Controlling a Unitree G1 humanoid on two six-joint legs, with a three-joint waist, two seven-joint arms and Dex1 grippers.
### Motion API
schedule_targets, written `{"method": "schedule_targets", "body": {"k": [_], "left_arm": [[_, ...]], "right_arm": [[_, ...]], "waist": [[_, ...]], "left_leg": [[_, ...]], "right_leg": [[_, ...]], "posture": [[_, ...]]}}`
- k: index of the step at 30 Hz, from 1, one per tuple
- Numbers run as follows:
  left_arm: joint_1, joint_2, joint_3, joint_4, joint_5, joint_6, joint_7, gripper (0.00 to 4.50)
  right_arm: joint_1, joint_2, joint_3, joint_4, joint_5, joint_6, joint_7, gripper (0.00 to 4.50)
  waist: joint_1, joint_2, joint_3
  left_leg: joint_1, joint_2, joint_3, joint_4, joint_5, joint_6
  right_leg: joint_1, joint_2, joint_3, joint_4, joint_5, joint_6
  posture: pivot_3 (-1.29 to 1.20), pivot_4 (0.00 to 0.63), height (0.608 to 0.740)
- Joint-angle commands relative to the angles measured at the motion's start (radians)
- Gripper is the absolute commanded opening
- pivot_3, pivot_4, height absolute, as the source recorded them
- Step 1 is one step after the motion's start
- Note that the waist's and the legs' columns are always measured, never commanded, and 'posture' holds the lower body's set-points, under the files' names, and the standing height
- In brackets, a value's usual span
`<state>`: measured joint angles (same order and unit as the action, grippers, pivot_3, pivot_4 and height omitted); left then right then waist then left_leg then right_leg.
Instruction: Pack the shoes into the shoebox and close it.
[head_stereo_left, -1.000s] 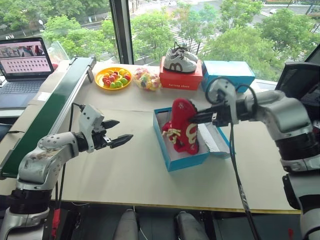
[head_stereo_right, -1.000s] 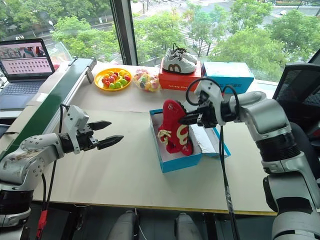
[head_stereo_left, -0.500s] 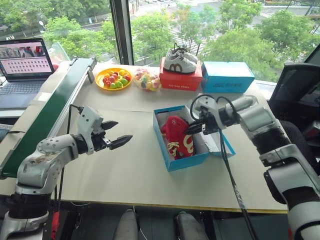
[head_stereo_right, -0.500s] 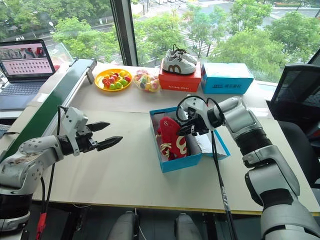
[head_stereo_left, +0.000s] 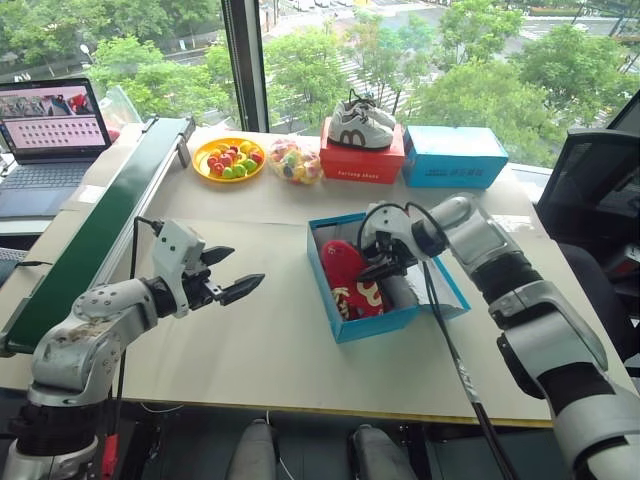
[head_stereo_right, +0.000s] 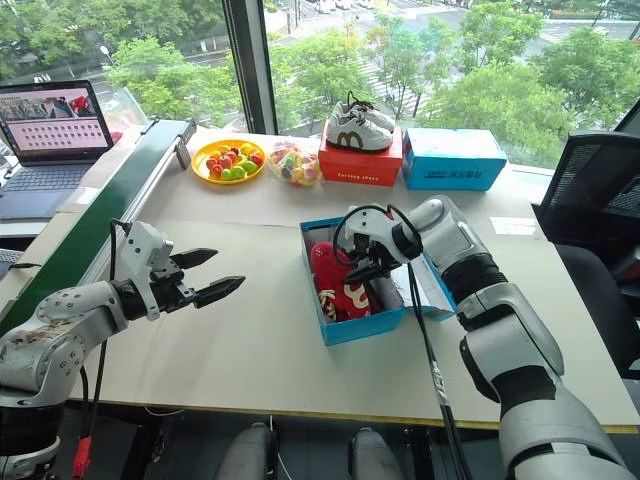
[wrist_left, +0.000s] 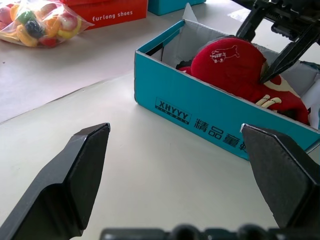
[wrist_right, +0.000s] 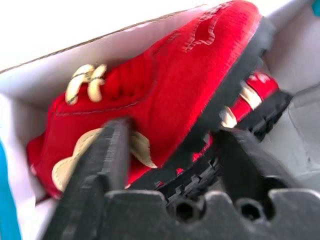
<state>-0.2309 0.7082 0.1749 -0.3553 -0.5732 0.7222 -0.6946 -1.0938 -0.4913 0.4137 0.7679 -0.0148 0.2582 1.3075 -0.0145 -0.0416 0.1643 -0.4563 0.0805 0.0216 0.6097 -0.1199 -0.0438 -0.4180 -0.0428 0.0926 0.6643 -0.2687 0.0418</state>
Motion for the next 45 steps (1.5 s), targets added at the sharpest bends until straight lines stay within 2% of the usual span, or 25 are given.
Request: {"method": "schedule_targets", "body": {"k": [1, 6, 10, 13, 15, 16, 17, 18, 24, 33, 39, 45], "left_arm": [[-0.03, 0.012, -0.008, -0.011, -0.003, -0.014, -0.026, 4.5], [-0.077, 0.026, -0.023, 0.027, 0.011, -0.024, -0.057, 4.5], [-0.105, 0.034, -0.048, 0.049, 0.028, -0.033, -0.091, 4.5], [-0.113, 0.045, -0.064, 0.053, 0.03, -0.036, -0.123, 4.5], [-0.12, 0.054, -0.068, 0.053, 0.03, -0.036, -0.138, 4.5], [-0.125, 0.058, -0.069, 0.055, 0.031, -0.037, -0.143, 4.5], [-0.131, 0.063, -0.07, 0.058, 0.033, -0.039, -0.148, 4.5], [-0.137, 0.065, -0.069, 0.059, 0.033, -0.037, -0.151, 4.5], [-0.137, 0.069, -0.063, 0.044, 0.03, -0.026, -0.149, 4.5], [-0.086, 0.09, -0.018, -0.017, 0.011, 0.007, -0.119, 4.5], [-0.06, 0.096, 0.015, -0.063, -0.004, 0.039, -0.09, 4.5], [-0.035, 0.104, 0.047, -0.094, -0.014, 0.061, -0.074, 4.5]], "right_arm": [[-0.073, -0.003, -0.114, -0.02, 0.044, 0.09, -0.059, 4.47], [-0.099, -0.049, -0.248, -0.208, 0.177, 0.277, 0.004, 4.47], [-0.048, -0.113, -0.271, -0.424, 0.235, 0.327, 0.059, 4.47], [0.01, -0.16, -0.22, -0.504, 0.198, 0.269, 0.079, 3.82], [0.054, -0.188, -0.192, -0.545, 0.19, 0.25, 0.106, 3.23], [0.073, -0.19, -0.189, -0.56, 0.2, 0.255, 0.116, 2.74], [0.089, -0.188, -0.188, -0.567, 0.21, 0.263, 0.12, 2.62], [0.101, -0.184, -0.183, -0.56, 0.206, 0.255, 0.115, 2.11], [0.098, -0.131, -0.146, -0.413, 0.135, 0.127, 0.059, 0.05], [0.025, -0.015, -0.111, -0.153, 0.055, -0.051, 0.033, 0.05], [-0.011, 0.121, -0.025, 0.141, -0.099, -0.263, -0.109, 0.05], [0.001, 0.185, 0.045, 0.312, -0.216, -0.4, -0.182, 0.05]], "waist": [[-0.001, 0.0, 0.0], [-0.001, 0.003, 0.002], [0.001, 0.003, 0.002], [0.001, 0.003, 0.002], [0.001, 0.003, 0.002], [0.001, 0.003, 0.002], [0.0, 0.003, 0.002], [0.0, 0.003, 0.002], [-0.008, 0.003, 0.002], [-0.008, 0.004, 0.002], [-0.015, 0.004, 0.002], [-0.023, 0.002, 0.001]], "left_leg": [[-0.001, 0.0, 0.0, 0.0, 0.0, 0.0], [-0.003, 0.0, 0.0, -0.001, 0.0, 0.0], [-0.003, 0.0, 0.0, -0.001, 0.0, 0.0], [-0.003, 0.0, 0.0, -0.001, 0.0, 0.0], [-0.003, 0.0, 0.0, 0.0, 0.0, 0.0], [-0.003, 0.0, 0.0, 0.0, 0.0, 0.0], [-0.003, 0.0, 0.0, 0.0, 0.0, 0.0], [-0.003, 0.0, 0.0, 0.0, 0.0, 0.0], [-0.003, 0.0, 0.001, 0.0, 0.0, 0.0], [-0.003, 0.0, 0.001, 0.0, 0.0, 0.0], [-0.002, 0.0, 0.001, 0.0, 0.0, 0.0], [0.001, 0.0, 0.0, 0.0, 0.0, 0.0]], "right_leg": [[-0.002, 0.0, 0.0, 0.0, 0.0, 0.0], [-0.003, 0.0, 0.0, 0.0, 0.0, 0.0], [-0.003, 0.0, 0.0, 0.0, 0.0, 0.0], [-0.003, 0.0, 0.0, 0.0, 0.0, 0.0], [-0.003, 0.0, 0.0, 0.0, 0.0, 0.0], [-0.003, 0.0, 0.0, 0.0, 0.0, 0.0], [-0.003, 0.0, 0.0, 0.0, 0.0, 0.0], [-0.003, 0.0, 0.0, 0.0, 0.0, 0.0], [-0.004, 0.0, 0.001, 0.0, 0.0, 0.0], [-0.003, 0.0, 0.001, 0.0, 0.0, 0.0], [-0.002, 0.0, 0.001, 0.001, 0.0, 0.0], [0.001, 0.0, 0.0, 0.001, 0.0, 0.0]], "posture": [[0.0, 0.15, 0.74], [0.0, 0.15, 0.74], [0.0, 0.15, 0.74], [0.0, 0.15, 0.74], [0.0, 0.15, 0.74], [0.0, 0.15, 0.74], [0.0, 0.15, 0.74], [0.0, 0.15, 0.74], [0.0, 0.15, 0.74], [0.0, 0.15, 0.74], [0.0, 0.15, 0.74], [0.0, 0.15, 0.74]]}}
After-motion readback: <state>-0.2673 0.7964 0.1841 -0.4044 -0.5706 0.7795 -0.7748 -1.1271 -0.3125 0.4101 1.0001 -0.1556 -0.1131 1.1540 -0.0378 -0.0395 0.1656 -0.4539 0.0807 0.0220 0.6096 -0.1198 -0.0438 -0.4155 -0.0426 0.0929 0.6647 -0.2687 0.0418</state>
